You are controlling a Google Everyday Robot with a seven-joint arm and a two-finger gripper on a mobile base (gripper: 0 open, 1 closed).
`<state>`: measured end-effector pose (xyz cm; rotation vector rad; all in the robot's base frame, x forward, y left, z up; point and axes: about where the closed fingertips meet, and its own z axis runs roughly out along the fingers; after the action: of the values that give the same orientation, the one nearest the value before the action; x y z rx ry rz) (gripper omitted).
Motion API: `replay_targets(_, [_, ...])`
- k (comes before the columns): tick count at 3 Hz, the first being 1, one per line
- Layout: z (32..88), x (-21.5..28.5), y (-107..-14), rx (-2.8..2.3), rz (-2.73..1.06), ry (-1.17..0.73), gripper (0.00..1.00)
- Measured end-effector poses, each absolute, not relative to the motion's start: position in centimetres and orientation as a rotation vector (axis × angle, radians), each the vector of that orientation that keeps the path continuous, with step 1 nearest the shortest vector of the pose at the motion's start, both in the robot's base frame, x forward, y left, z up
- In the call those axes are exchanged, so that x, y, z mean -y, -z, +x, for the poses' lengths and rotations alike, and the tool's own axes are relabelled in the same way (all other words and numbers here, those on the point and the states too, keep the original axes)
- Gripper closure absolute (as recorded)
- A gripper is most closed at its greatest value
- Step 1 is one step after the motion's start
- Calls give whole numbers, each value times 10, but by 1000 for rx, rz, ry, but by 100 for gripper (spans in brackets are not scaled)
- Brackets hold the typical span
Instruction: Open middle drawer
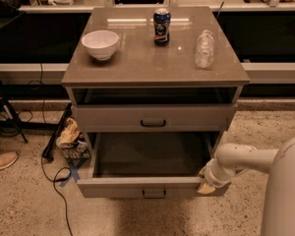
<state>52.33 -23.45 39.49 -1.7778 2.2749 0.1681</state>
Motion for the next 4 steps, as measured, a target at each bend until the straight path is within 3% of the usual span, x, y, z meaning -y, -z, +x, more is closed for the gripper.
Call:
replay_targets(3, [505,236,-393,-2270,-1746,-185,100])
replay_targets(4, [504,235,-392,-2270,-1747,-187,81])
